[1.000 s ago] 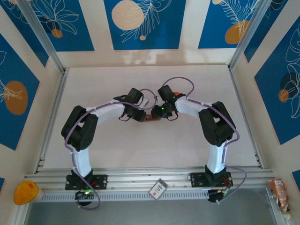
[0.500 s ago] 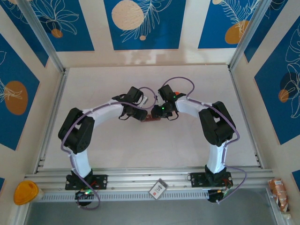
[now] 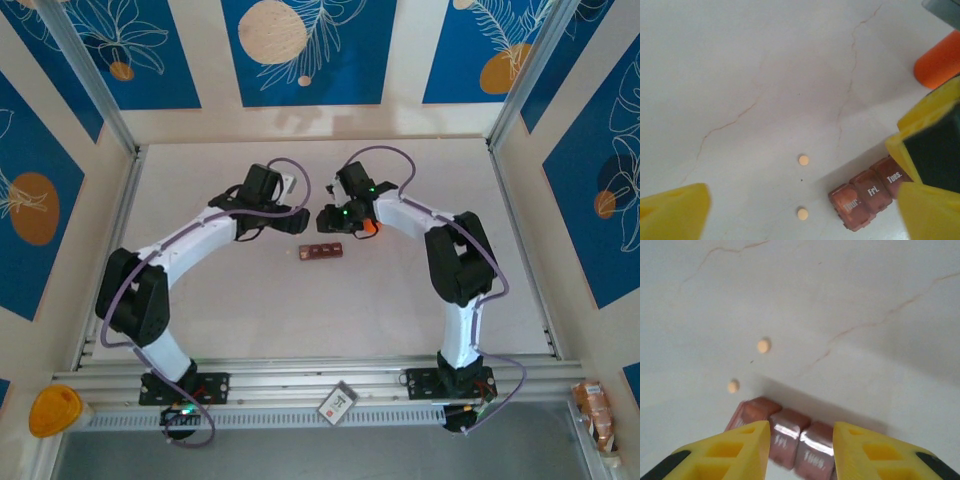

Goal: Sort the pills into containers

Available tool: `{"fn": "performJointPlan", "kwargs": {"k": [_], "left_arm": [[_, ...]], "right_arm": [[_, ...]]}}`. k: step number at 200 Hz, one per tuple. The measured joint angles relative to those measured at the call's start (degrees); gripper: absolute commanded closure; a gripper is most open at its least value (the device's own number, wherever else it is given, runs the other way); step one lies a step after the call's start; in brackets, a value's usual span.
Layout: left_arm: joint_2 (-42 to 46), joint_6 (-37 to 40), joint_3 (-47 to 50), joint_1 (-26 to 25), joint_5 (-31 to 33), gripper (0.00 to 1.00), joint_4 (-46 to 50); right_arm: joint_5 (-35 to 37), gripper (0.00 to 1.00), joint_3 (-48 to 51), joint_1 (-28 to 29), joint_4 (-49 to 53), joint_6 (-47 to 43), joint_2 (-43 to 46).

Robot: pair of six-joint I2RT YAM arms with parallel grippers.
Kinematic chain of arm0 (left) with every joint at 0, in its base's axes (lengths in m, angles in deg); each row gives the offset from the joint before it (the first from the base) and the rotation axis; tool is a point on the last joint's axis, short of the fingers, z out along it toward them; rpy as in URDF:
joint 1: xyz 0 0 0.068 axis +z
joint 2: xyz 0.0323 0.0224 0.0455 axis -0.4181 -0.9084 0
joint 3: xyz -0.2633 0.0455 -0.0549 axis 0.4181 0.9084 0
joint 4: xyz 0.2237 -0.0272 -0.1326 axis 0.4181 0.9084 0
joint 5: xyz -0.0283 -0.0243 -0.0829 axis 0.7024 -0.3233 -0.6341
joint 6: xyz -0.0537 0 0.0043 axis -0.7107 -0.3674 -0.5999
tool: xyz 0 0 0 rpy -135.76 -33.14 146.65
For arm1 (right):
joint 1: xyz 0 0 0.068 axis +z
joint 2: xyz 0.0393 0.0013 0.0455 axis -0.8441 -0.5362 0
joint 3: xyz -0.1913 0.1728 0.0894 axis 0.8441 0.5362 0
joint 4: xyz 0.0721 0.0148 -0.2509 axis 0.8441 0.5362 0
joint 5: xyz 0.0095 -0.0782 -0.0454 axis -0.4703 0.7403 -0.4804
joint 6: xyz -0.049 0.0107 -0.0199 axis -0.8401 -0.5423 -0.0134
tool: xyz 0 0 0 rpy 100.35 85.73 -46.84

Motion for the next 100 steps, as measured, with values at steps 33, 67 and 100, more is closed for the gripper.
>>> {"fn": "performJointPlan", "kwargs": {"k": [33, 67, 100], "left_arm": [[0.7, -0.4, 1.7, 0.3, 0.0, 0.0, -0.7], [0.7, -0.9, 2.1, 0.6, -0.2, 0.0, -1.3], [0.7, -0.9, 2.2, 0.9, -0.3, 0.0, -2.1]], "right_arm": [[-1.2, 0.59, 2.0, -0.8, 0.4, 0.0, -2.5], [-6.2, 0.58, 10.6, -0.7, -1.4, 0.7, 1.3], [-9.4, 0.34, 16.9, -0.8, -2.2, 0.8, 8.0]]}}
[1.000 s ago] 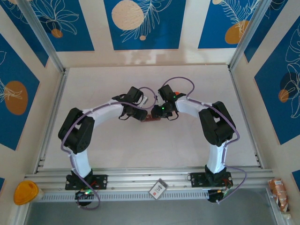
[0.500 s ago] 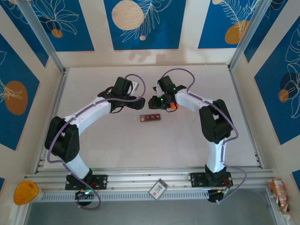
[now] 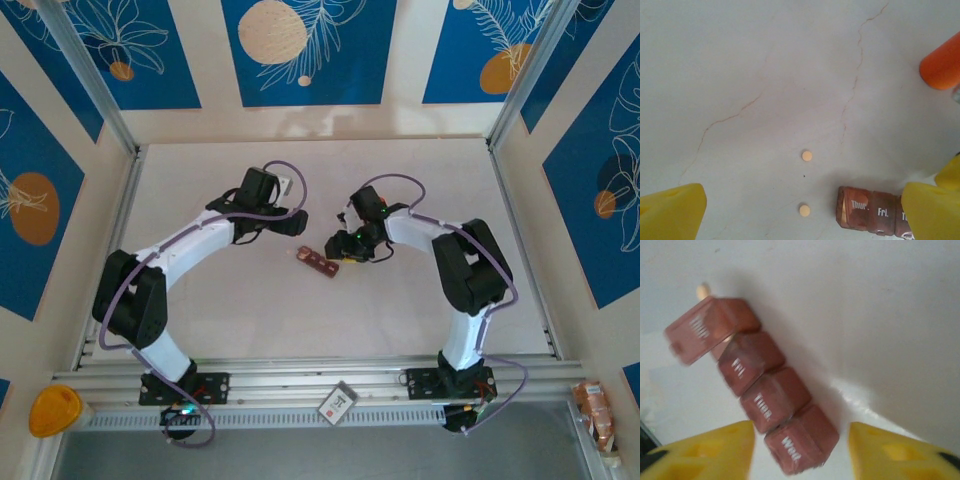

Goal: Sort the pills into containers

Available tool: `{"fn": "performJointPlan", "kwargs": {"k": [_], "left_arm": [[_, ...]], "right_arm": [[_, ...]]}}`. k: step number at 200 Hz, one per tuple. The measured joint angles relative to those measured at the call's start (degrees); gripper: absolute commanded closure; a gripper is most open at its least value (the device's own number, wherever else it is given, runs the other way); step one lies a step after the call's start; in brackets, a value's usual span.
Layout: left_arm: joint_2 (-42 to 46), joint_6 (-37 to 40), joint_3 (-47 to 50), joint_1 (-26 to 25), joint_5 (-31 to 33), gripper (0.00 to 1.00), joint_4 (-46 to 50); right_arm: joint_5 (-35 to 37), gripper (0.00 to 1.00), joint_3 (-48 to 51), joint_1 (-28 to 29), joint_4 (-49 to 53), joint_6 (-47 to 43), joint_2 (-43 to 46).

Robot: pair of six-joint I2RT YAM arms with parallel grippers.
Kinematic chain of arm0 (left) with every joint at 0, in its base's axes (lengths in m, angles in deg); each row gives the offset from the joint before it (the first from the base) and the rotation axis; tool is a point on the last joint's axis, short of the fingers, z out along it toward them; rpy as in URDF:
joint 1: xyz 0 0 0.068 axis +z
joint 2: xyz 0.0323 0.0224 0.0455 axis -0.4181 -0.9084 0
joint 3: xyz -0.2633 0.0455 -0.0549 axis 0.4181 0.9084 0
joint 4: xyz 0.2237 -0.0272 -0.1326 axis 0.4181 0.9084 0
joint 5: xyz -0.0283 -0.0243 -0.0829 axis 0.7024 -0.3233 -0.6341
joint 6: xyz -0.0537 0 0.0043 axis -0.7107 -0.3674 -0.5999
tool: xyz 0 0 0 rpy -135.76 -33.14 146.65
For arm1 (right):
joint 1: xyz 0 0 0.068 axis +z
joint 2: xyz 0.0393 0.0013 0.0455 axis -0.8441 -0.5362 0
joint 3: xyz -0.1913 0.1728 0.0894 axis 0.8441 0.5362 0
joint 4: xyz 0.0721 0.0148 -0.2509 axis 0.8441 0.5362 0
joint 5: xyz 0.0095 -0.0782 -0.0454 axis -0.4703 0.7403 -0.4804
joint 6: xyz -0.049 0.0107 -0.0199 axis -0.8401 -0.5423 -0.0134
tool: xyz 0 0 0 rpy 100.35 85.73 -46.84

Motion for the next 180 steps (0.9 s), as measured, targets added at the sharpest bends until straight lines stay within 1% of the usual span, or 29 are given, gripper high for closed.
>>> {"fn": "performJointPlan", "kwargs": {"k": [18, 45, 85, 120, 134, 150, 180], "left_arm": [[0.0, 0.0, 0.0, 0.1, 0.0, 0.0, -0.1], [0.0, 0.0, 0.0, 0.4, 0.0, 0.0, -0.1], [0.5, 0.0, 0.8, 2.0, -0.2, 0.0, 0.0], [1.6, -0.2, 1.0, 3.1, -0.4, 0.0, -0.1], [1.8, -0.2, 1.2, 3.2, -0.7, 0.0, -0.3], [1.8, -0.2, 1.3, 3.3, -1.0, 0.0, -0.5], [1.8, -0.6, 1.6, 3.3, -1.7, 0.0, -0.5]], "right_arm": [[-0.3, 0.24, 1.1, 0.2, -1.3, -1.2, 1.9], [3.4, 0.17, 1.5, 2.7, -2.1, -4.3, 3.1], [11.6, 0.15, 1.4, 9.2, -2.7, -10.2, 3.1], [16.5, 0.15, 1.4, 10.7, -3.1, -13.3, 1.2], [18.3, 0.17, 1.0, 11.1, -3.0, -14.1, -0.5], [20.4, 0.22, -0.2, 11.7, -2.2, -14.7, -1.7], [22.8, 0.47, -1.1, 12.3, -2.5, -15.8, -2.9]]}}
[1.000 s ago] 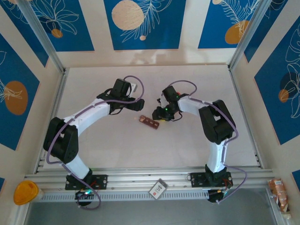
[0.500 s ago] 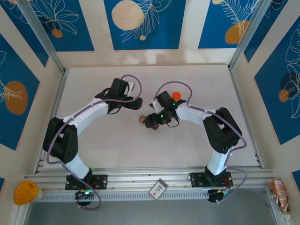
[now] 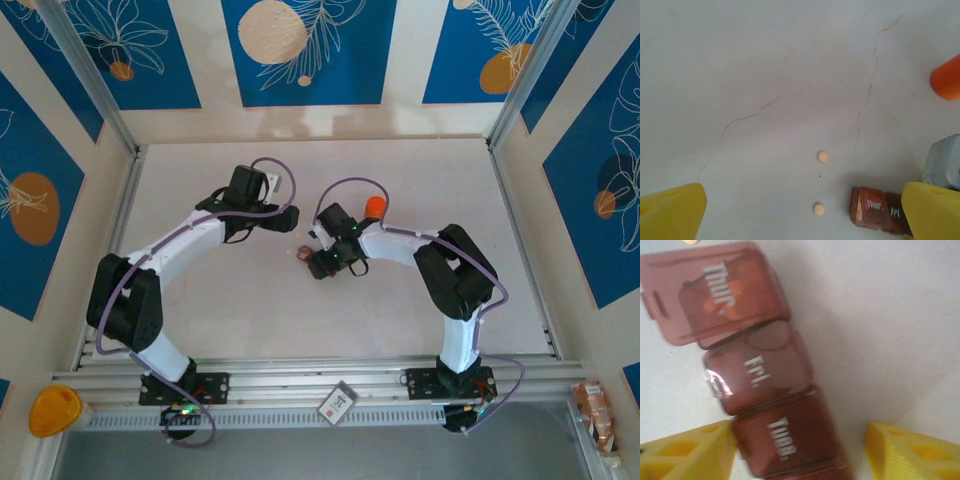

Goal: Sort the pills into containers

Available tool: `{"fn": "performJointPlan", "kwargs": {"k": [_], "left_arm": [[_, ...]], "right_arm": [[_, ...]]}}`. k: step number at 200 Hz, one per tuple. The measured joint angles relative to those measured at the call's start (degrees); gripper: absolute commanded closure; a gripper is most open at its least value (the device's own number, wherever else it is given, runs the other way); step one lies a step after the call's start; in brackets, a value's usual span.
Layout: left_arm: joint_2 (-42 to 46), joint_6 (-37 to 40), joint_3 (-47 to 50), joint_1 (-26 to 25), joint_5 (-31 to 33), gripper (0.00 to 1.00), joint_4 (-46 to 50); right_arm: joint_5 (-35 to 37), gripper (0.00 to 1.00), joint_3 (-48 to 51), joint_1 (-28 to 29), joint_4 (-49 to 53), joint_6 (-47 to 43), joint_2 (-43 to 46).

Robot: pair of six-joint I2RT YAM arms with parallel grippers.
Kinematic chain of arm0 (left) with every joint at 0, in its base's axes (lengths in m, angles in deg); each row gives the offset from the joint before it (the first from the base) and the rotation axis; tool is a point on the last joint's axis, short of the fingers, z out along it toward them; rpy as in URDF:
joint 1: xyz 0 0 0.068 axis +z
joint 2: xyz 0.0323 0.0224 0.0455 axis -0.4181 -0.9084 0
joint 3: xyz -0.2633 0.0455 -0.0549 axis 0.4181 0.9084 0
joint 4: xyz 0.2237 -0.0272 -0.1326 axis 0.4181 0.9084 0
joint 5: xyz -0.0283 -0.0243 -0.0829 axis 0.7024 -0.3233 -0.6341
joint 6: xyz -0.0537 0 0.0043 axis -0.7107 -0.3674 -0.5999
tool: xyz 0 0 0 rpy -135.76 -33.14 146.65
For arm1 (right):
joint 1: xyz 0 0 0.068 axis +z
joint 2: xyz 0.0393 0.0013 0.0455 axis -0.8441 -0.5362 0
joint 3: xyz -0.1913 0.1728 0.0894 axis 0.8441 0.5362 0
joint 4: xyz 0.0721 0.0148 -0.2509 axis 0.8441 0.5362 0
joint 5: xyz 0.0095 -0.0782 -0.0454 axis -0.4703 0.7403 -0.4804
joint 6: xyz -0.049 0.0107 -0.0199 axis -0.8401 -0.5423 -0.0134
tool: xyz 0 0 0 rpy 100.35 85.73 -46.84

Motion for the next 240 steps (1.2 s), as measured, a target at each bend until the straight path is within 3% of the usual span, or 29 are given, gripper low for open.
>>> {"fn": "performJointPlan", "kwargs": {"k": [39, 92, 103, 122, 137, 207, 240], "left_arm": [[0.0, 0.0, 0.7, 0.3, -0.5, 0.0, -0.6], [0.0, 0.0, 1.2, 0.6, -1.0, 0.0, -1.2], [0.0, -0.1, 1.2, 0.6, -1.2, 0.0, -1.5], [0.0, -0.5, 1.2, 0.6, -1.4, 0.0, -1.8], [0.0, -0.7, 1.2, 0.6, -1.7, 0.0, -2.0], [0.0, -1.1, 1.2, 0.7, -2.1, 0.0, -2.1], [0.0, -1.1, 1.2, 0.7, -2.3, 0.0, -2.1]], "right_arm": [[1.4, 0.63, 0.0, -0.1, -0.1, -0.1, 0.0], [1.2, 0.64, 1.0, 0.8, -1.5, -0.7, 0.6], [0.8, 0.57, 1.4, 1.4, -1.9, -1.0, 0.8], [0.2, 0.3, 1.9, 2.2, -2.2, -1.2, 1.0], [-0.6, 0.21, 2.0, 2.6, -2.2, -1.7, 1.2], [2.7, 0.19, 2.8, 2.8, -0.6, 1.1, 2.1], [3.7, 0.21, 2.8, -0.1, 1.4, 3.7, 2.5]]}}
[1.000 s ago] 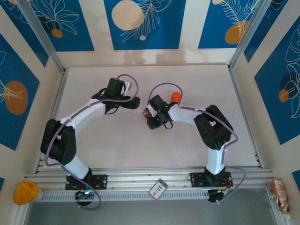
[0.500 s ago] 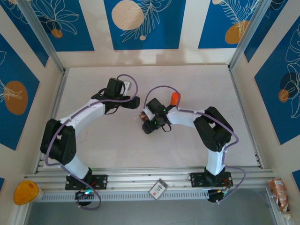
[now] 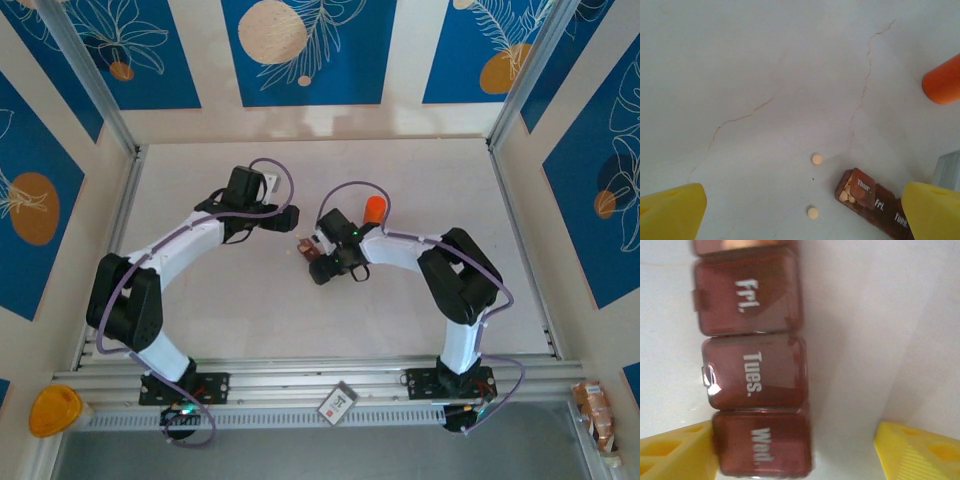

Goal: Sort the pills into containers

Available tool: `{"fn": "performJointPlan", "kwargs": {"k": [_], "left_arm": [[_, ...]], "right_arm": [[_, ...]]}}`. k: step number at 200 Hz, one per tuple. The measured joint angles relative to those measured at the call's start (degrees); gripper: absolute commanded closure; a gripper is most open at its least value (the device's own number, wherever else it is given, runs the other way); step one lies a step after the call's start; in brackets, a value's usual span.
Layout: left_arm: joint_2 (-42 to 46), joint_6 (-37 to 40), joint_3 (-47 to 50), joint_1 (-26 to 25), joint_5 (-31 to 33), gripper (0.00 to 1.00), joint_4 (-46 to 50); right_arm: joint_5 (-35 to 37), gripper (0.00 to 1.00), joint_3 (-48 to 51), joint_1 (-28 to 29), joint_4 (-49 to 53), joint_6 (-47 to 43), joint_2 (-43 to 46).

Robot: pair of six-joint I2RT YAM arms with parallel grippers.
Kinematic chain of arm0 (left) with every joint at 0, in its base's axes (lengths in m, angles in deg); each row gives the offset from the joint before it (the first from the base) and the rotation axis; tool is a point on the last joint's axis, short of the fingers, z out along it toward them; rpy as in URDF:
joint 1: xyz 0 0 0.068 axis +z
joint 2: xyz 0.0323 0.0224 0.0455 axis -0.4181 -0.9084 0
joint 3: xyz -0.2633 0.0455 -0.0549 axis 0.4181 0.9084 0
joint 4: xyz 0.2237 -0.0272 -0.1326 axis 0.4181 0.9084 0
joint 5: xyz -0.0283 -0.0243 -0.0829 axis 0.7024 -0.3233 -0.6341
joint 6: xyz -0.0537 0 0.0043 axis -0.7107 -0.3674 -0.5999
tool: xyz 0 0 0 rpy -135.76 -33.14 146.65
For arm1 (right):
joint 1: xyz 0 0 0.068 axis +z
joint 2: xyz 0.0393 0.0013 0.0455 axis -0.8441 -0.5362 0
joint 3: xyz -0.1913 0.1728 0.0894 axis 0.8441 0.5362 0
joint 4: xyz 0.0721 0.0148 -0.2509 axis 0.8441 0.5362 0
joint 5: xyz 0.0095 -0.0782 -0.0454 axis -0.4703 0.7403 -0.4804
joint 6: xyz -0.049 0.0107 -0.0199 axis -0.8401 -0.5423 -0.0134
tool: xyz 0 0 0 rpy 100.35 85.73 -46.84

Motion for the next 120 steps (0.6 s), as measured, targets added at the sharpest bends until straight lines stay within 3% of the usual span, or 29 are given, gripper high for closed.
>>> {"fn": "performJointPlan", "kwargs": {"k": [77, 120], "left_arm": [[0.0, 0.2, 0.0, 0.0, -0.8, 0.0, 0.0], [-2.2, 1.5, -0.5, -0.1, -1.0, 0.0, 0.5]], "right_arm": [[2.3, 0.22, -0.5, -9.8, 7.6, 5.4, 2.4], [-9.5, 0.35, -2.8, -12.8, 8.6, 9.4, 7.1]]}}
